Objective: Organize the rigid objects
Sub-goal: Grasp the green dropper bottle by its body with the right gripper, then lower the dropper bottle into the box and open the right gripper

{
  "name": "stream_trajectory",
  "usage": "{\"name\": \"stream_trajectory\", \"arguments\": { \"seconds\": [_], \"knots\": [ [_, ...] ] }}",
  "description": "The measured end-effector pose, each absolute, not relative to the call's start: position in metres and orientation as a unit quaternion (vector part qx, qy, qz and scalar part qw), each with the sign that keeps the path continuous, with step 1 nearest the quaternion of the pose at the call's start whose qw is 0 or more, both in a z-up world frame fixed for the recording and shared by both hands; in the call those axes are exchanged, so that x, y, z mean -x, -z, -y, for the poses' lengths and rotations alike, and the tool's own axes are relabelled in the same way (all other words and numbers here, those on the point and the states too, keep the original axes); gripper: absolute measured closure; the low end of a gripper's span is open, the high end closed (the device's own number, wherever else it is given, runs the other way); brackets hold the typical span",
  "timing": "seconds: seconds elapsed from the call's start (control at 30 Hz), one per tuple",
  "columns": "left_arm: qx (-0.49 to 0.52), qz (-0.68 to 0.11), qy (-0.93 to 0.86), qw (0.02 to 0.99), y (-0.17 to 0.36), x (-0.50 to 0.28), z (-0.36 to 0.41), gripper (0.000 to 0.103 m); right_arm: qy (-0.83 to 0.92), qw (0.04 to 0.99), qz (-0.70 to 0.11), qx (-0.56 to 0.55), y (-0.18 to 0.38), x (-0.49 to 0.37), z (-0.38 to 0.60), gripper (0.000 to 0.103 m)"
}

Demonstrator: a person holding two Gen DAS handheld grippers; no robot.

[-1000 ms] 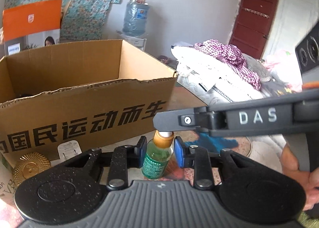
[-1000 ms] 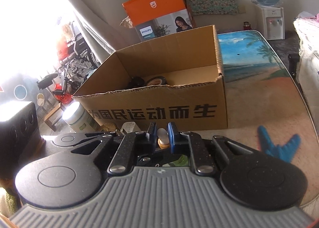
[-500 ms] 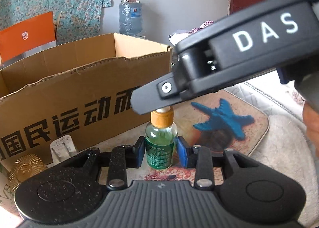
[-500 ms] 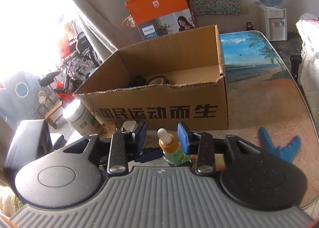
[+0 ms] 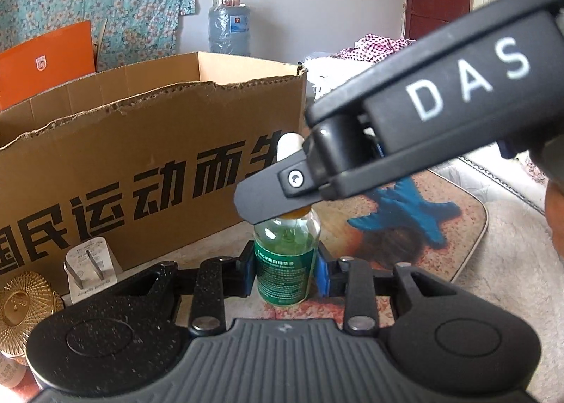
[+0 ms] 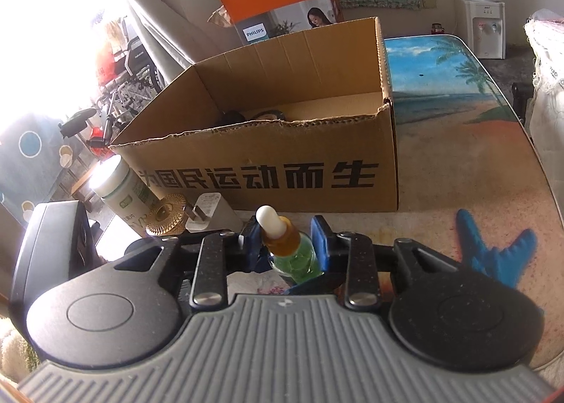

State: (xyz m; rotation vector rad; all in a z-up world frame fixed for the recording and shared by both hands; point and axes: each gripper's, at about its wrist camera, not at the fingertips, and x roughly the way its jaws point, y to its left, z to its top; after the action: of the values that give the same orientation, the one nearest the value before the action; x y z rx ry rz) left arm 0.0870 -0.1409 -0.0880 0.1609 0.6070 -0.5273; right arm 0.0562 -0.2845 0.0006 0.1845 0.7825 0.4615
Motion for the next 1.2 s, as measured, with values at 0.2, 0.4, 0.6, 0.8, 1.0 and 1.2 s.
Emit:
{"name": "stream_trajectory", "arguments": {
  "seconds": [0.2, 0.4, 0.6, 0.8, 1.0, 1.2],
  "knots": [
    [-0.081, -0.295, 0.261, 0.916, 0.081, -0.082, 0.142, 0.07, -0.223, 0.901, -0.363, -0.079, -0.006, -0.053, 0.286, 0.082],
    [-0.081, -0.28, 0.255, 0.922, 0.064, -0.074, 0.139, 0.07, -0.231, 0.906, -0.347, -0.077, -0.019, -0.045, 0.285, 0.082],
    [-0.077, -0.244, 0.235, 0.938, 0.016, -0.07, 0.122, 0.07, -0.265, 0.915, -0.299, -0.054, -0.064, -0.038, 0.276, 0.082],
    [-0.064, -0.229, 0.21, 0.948, -0.042, -0.098, 0.104, 0.07, -0.316, 0.914, -0.253, -0.022, -0.124, -0.066, 0.263, 0.083],
    [-0.03, -0.261, 0.187, 0.946, -0.071, -0.16, 0.09, 0.07, -0.347, 0.901, -0.262, -0.014, -0.159, -0.14, 0.249, 0.084],
    [0.011, -0.346, 0.167, 0.923, -0.056, -0.234, 0.084, 0.07, -0.346, 0.873, -0.337, -0.06, -0.141, -0.234, 0.242, 0.084]
  ]
}}
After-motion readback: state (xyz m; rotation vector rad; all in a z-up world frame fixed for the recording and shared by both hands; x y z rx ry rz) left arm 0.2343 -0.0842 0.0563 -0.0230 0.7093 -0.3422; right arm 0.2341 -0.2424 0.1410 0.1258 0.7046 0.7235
